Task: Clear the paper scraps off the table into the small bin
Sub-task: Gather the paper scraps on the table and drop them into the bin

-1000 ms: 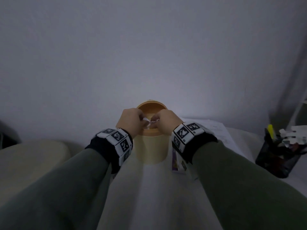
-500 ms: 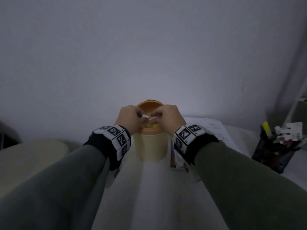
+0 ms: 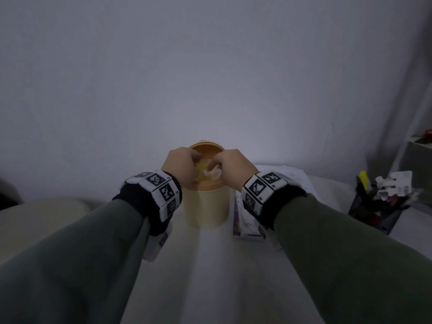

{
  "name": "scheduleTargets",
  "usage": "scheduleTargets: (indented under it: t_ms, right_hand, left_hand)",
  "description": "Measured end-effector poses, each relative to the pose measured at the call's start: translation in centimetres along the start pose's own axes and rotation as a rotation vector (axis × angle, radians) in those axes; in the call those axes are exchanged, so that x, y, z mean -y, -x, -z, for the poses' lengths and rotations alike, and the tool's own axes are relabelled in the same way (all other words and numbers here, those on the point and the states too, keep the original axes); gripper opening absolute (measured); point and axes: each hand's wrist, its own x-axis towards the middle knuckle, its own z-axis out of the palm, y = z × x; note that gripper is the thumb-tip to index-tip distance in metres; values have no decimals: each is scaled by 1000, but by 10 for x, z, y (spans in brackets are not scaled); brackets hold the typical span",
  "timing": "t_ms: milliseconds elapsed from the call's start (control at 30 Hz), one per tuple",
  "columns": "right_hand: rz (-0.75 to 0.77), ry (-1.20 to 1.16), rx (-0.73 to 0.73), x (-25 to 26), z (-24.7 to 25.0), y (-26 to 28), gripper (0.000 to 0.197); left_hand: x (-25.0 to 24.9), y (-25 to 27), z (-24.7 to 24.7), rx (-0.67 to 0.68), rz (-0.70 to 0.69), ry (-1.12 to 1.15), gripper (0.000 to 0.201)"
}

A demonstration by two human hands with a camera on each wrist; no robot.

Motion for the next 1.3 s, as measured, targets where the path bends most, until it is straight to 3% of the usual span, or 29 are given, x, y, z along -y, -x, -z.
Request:
scheduleTargets:
  t_ms: [67,233,400,533,700,800,900,1067,1233,1300]
  right_hand:
    - [-2,-20,-9,2,1,2,37]
    - [-2,-72,-114,6,18,15,27]
    - [-17,-40,-152,10,57,47,18]
    - [-41,32,-113,18,92,87,19]
    - [-105,93,-87,26,122,144,18]
    - [-167,152,11,29,127,189,21]
    - [-212,266,232,27,110,240,28]
    - [-356,456,633,3,56,318,49]
    - [-457,512,685,-2,37,367,34]
    - [-458,520,720,-2,34,379,38]
  left_hand:
    - [-1,2,2,-3,5,6,46]
    - [-11,15,11,-91,-8,142,11]
    - [-39,52,30,-67,-158,136,10]
    - [-68,96,44,79,-249,108,15]
    - [-91,161,37,453,-295,-102,35]
    - [-98,204,27,700,-329,-226,55]
    - [-100,240,13,853,-327,-302,70]
    - [-101,282,-9,906,-306,-359,85]
    - [-107,315,-25,843,-335,-413,107]
    - [-113,325,-29,822,-367,-456,99]
